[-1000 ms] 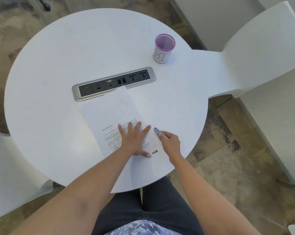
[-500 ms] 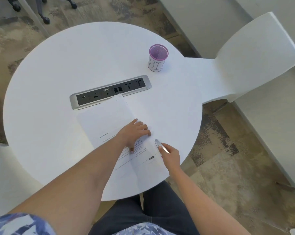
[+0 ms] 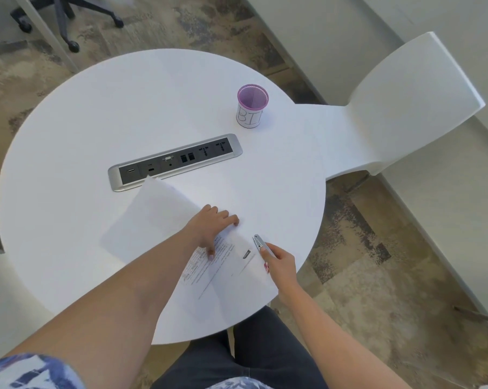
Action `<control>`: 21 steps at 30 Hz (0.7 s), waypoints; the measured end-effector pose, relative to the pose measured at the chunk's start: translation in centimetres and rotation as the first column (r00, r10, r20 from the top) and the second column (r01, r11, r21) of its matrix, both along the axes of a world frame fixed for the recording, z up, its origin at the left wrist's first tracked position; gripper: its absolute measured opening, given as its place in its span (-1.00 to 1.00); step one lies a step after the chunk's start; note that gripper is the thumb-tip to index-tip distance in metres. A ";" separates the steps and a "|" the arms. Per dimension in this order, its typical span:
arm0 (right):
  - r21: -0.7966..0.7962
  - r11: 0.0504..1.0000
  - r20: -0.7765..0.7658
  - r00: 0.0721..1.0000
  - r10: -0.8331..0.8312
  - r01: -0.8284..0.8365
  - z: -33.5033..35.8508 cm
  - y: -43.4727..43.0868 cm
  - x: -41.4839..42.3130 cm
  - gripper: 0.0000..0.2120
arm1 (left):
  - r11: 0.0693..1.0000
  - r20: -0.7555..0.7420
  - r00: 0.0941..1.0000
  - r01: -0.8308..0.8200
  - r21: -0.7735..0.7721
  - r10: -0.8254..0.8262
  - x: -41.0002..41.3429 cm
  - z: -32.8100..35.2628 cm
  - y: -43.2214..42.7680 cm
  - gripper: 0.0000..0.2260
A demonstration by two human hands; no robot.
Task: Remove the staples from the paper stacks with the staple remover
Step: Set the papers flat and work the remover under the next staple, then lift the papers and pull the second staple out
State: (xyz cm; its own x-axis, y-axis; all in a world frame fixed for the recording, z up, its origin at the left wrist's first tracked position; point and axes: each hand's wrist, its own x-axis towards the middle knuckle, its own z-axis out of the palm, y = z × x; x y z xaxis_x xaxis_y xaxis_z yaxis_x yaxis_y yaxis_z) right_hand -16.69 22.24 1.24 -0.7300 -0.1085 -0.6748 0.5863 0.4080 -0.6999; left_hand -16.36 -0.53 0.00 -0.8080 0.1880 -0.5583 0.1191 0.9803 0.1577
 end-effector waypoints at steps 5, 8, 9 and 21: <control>-0.032 0.999 0.028 0.999 -0.032 0.032 1.0 -0.2 -0.6 -0.81 | 0.995 -0.087 0.992 -0.092 -0.041 0.088 0.8 0.7 -0.5 -0.63; -0.061 0.997 0.048 0.998 -0.036 0.039 2.0 -0.5 -1.2 -0.86 | 0.989 -0.132 0.987 -0.107 -0.098 0.094 1.2 1.8 -0.7 -0.77; -0.080 0.995 0.069 0.996 -0.051 0.057 2.2 -0.6 -1.4 -0.89 | 0.987 -0.134 0.983 -0.139 -0.080 0.128 1.4 2.1 -0.8 -0.76; -0.235 0.923 -0.090 0.952 0.291 -0.305 12.7 -4.4 -5.6 -0.88 | 0.588 -0.215 0.645 -0.444 0.676 0.733 5.1 12.8 -1.9 -0.89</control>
